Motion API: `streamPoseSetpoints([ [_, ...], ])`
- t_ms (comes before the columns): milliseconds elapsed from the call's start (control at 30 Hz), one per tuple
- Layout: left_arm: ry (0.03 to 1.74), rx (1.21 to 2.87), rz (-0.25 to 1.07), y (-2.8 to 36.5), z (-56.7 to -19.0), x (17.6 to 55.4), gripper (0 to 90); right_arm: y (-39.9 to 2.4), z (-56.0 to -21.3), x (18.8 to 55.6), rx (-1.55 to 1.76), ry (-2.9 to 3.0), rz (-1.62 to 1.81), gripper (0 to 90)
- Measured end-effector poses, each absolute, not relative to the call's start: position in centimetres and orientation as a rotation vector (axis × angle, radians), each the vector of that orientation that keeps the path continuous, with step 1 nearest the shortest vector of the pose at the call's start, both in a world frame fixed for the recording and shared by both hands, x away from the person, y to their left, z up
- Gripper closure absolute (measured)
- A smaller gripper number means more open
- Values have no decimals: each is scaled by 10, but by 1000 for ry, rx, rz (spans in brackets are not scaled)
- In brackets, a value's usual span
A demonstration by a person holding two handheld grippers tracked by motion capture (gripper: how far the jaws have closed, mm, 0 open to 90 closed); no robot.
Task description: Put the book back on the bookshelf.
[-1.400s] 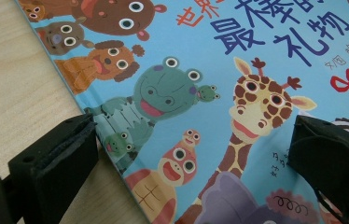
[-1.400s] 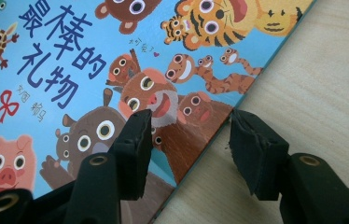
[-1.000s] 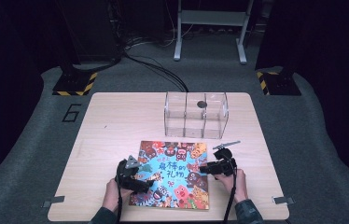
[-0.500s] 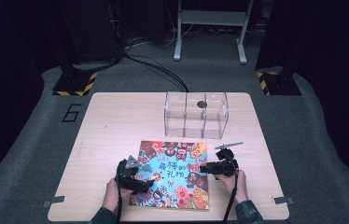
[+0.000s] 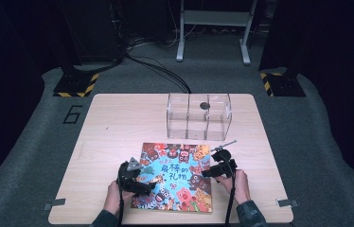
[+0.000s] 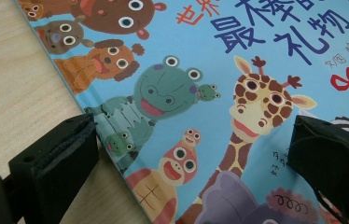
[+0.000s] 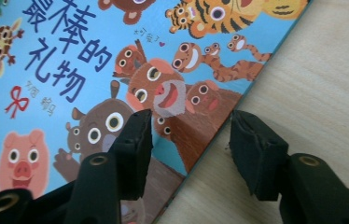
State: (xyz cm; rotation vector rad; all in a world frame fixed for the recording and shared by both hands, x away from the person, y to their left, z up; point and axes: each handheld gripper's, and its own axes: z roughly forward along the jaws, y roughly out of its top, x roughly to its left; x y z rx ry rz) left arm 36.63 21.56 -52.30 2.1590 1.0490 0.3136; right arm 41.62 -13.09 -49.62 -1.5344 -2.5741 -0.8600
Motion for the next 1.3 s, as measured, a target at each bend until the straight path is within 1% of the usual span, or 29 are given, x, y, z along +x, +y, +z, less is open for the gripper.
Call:
streamPoseSetpoints([
  [200, 1048, 2160, 311, 216, -523, 366, 18, -139, -499, 419, -1536, -2467, -925, 457],
  [400, 1051, 2161, 309, 215, -523, 366, 18, -142, -500, 419, -1537, -2428, -946, 455],
  [500, 1048, 2164, 308, 216, -523, 367, 18, -142, -500, 420, -1526, -2440, -937, 455],
  [567, 1042, 2172, 298, 216, -522, 367, 18, -139, -498, 420, -1534, -2467, -900, 480],
  [633, 1041, 2179, 295, 216, -522, 368, 16, -133, -496, 420, -1540, -2512, -840, 467],
  [667, 1045, 2173, 298, 217, -522, 368, 16, -130, -494, 421, -1544, -2499, -801, 436],
  [733, 1050, 2170, 300, 216, -522, 367, 16, -131, -494, 422, -1527, -2495, -804, 421],
  [767, 1055, 2168, 304, 214, -522, 367, 11, -129, -494, 423, -1513, -2489, -799, 372],
  [800, 1054, 2174, 303, 214, -522, 367, 5, -128, -495, 423, -1505, -2482, -805, 354],
  [833, 1054, 2174, 303, 214, -522, 367, 3, -128, -495, 423, -1505, -2482, -805, 354],
  [867, 1053, 2174, 302, 214, -522, 367, 3, -125, -494, 423, -1504, -2491, -788, 319],
  [967, 1048, 2172, 296, 215, -522, 368, 3, -124, -493, 422, -1509, -2490, -786, 322],
  [1067, 1041, 2173, 293, 216, -522, 368, 5, -133, -498, 420, -1493, -2451, -895, 345],
  [1300, 1043, 2152, 280, 218, -523, 368, 5, -139, -497, 415, -1493, -2419, -1003, 350],
])
